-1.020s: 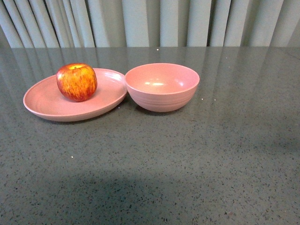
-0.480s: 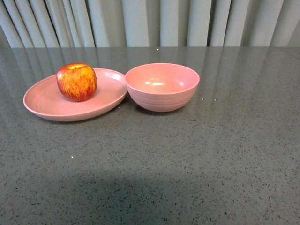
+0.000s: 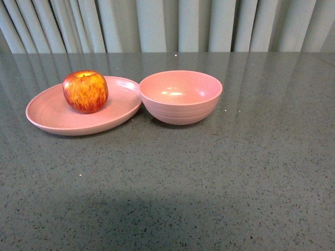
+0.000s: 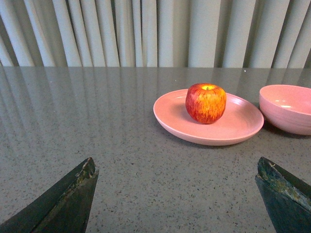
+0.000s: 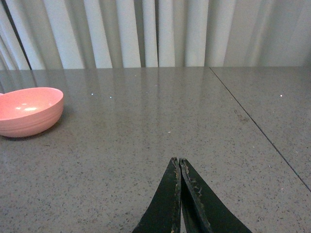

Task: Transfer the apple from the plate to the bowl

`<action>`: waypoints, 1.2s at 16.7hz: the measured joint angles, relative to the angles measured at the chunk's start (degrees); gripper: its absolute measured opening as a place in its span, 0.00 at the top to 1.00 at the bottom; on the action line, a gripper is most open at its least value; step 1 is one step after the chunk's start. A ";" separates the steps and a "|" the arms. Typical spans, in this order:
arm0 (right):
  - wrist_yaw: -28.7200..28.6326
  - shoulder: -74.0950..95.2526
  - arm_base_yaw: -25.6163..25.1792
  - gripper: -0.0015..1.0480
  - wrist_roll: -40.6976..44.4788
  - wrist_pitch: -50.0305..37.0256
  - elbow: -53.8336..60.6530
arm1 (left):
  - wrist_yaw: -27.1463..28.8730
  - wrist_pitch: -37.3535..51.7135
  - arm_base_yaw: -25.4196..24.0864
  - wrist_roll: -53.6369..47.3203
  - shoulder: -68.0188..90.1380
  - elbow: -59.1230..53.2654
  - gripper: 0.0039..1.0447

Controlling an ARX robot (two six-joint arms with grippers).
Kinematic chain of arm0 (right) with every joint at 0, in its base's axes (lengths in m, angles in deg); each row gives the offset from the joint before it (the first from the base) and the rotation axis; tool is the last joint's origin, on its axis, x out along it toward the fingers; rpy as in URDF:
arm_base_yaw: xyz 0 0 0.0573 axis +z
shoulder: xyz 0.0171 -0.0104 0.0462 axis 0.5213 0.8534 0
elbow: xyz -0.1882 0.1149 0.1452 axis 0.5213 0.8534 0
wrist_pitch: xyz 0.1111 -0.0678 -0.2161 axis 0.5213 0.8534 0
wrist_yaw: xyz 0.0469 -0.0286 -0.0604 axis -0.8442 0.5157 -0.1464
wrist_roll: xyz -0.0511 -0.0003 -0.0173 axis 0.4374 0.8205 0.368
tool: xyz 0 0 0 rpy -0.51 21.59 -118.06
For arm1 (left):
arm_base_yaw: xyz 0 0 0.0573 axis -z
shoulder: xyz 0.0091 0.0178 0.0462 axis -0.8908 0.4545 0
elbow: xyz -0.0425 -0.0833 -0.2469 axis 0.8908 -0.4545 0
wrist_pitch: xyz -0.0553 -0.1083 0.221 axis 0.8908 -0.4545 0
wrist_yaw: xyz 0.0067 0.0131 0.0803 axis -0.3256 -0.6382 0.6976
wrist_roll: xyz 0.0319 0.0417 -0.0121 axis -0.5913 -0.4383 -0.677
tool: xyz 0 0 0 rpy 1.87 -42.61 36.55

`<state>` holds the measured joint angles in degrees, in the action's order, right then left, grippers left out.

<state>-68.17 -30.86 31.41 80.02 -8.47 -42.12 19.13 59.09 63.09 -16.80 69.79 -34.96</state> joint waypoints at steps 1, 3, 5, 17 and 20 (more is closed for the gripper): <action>0.02 -1.20 0.00 0.98 0.00 -0.52 0.92 | 0.00 0.00 0.00 0.02 0.00 0.02 0.06; -0.07 -1.90 0.00 0.98 0.04 0.02 2.03 | -0.02 0.00 0.00 0.02 0.00 0.02 0.06; 0.00 -2.27 0.00 0.98 0.04 -0.04 2.03 | 0.02 0.02 0.00 0.02 0.00 0.00 0.06; 0.00 -2.27 0.00 0.05 0.04 -0.15 2.03 | 0.00 0.00 0.00 0.02 0.00 0.00 0.06; 0.00 -2.27 0.00 0.06 0.04 -0.17 2.03 | 0.00 0.00 0.00 0.02 0.00 0.00 0.06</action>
<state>-68.17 -33.14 31.41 80.07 -8.65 -40.09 19.13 59.09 63.09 -16.78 69.79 -34.96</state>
